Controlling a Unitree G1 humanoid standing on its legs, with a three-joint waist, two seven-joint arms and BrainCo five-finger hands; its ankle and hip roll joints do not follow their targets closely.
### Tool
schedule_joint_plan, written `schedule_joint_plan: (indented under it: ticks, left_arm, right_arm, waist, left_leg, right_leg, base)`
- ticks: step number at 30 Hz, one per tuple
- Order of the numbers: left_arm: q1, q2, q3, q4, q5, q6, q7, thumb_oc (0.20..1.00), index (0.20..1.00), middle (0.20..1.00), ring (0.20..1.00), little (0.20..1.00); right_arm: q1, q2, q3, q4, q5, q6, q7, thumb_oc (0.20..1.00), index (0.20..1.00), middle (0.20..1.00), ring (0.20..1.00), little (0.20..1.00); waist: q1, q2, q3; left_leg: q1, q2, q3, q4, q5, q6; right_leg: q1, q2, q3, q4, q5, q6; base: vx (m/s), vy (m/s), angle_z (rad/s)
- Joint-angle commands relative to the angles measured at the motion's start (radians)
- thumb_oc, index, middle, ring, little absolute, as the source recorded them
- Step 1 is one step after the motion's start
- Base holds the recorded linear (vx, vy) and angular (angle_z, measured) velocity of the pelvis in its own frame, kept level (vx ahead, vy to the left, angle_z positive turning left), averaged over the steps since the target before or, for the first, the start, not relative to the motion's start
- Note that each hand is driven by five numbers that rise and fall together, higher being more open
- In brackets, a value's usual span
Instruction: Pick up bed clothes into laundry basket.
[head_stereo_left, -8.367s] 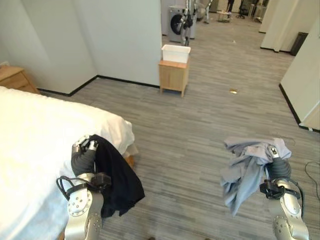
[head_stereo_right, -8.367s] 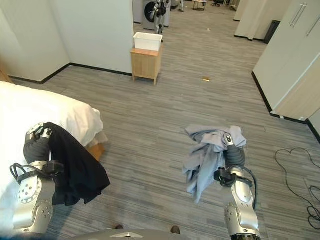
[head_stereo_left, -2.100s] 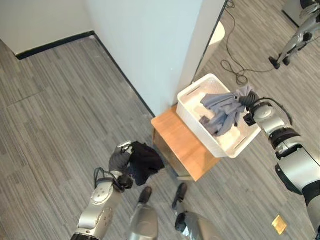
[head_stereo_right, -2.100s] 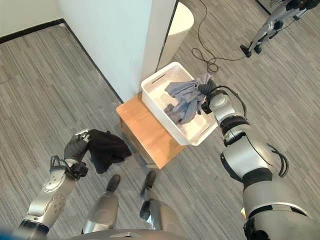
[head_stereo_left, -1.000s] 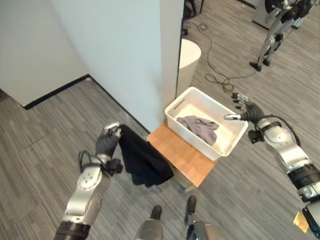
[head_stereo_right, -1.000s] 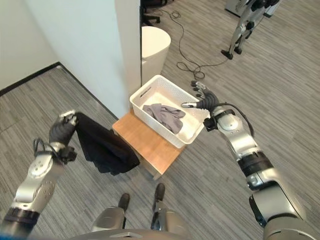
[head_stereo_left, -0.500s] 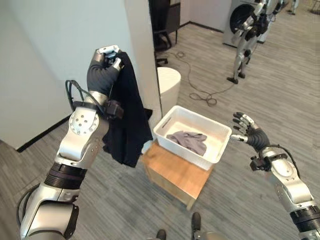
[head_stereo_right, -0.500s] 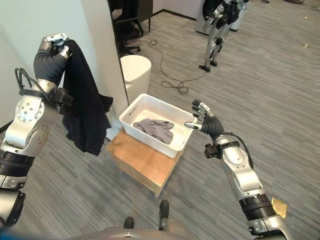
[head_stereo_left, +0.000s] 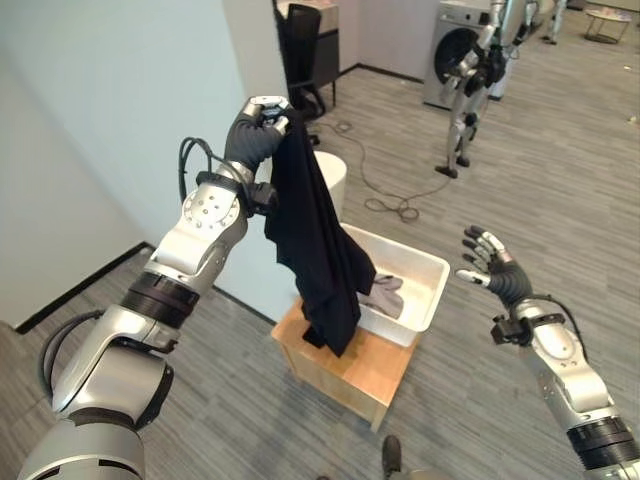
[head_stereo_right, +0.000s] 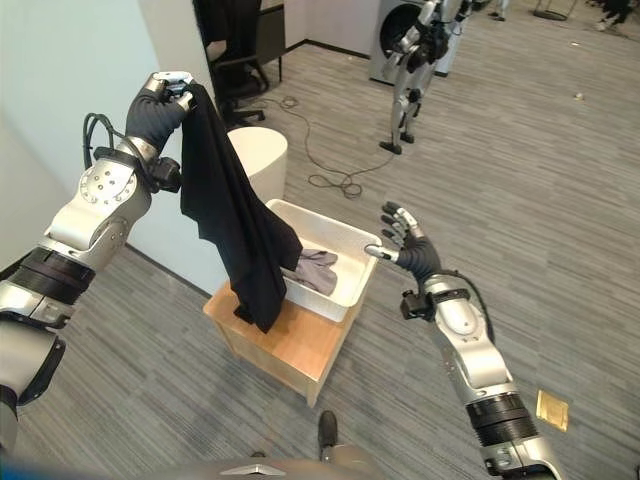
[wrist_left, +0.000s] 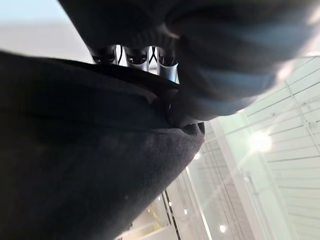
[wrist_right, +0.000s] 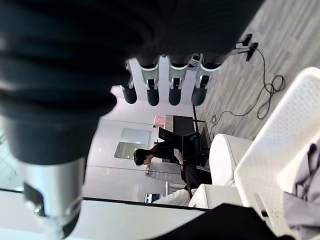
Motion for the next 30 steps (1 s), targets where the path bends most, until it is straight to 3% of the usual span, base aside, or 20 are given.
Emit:
schedule_joint_plan:
  ticks: [1,9,12,22,30]
  left_arm:
    - [-0.201,-0.015,-0.009,0.068,-0.063,-0.061,0.005,0.200,0.200,0.200,0.200,0.200]
    - [-0.342,-0.090,-0.068,0.095,-0.065,-0.082,0.015,0.200,0.200,0.200,0.200,0.200]
    - [-0.402,-0.112,-0.087,0.107,-0.088,-0.094,0.018,0.200,0.200,0.200,0.200,0.200]
    - [-0.496,-0.167,-0.126,0.137,-0.145,-0.114,0.004,0.200,0.200,0.200,0.200,0.200]
    - [-0.435,-0.170,-0.112,0.082,-0.150,-0.119,0.001,0.200,0.200,0.200,0.200,0.200]
  right_arm:
    - [-0.016,-0.063,-0.039,-0.036,-0.030,-0.069,-0.011,1.000,1.000,1.000,1.000,1.000]
    - [-0.035,-0.091,-0.040,0.036,-0.040,-0.079,-0.021,1.000,1.000,1.000,1.000,1.000]
    - [-0.110,-0.145,-0.033,0.189,-0.118,-0.054,-0.086,1.000,1.000,1.000,1.000,1.000]
    - [-0.397,-0.271,0.104,0.593,-0.200,0.000,-0.159,1.000,1.000,1.000,1.000,1.000]
    - [-0.466,-0.243,0.172,0.536,-0.199,-0.009,-0.135,1.000,1.000,1.000,1.000,1.000]
  waist:
    - [-0.001,0.042,-0.027]
    - [-0.004,0.037,-0.029]
    - [0.006,0.033,-0.032]
    - [0.059,0.023,-0.015]
    - [0.089,0.016,-0.003]
  left_leg:
    - [-0.044,0.013,0.041,-0.022,0.022,-0.009]
    - [-0.039,0.008,0.030,-0.022,0.016,-0.006]
    - [-0.037,0.006,0.020,-0.022,0.016,-0.006]
    - [-0.045,-0.004,-0.010,-0.022,0.023,-0.005]
    - [-0.054,-0.007,-0.025,-0.022,0.026,-0.002]
  right_leg:
    - [0.097,-0.042,-0.055,0.016,-0.138,0.102]
    - [0.106,-0.045,-0.064,0.016,-0.144,0.106]
    - [0.113,-0.048,-0.071,0.016,-0.144,0.108]
    - [0.119,-0.055,-0.102,0.016,-0.142,0.109]
    - [0.119,-0.056,-0.116,0.016,-0.147,0.106]
  base:
    - [0.01,-0.004,-0.11]
    - [0.01,0.000,-0.01]
    - [0.03,0.006,0.05]
    - [0.01,0.007,0.08]
    - [0.00,0.010,0.10]
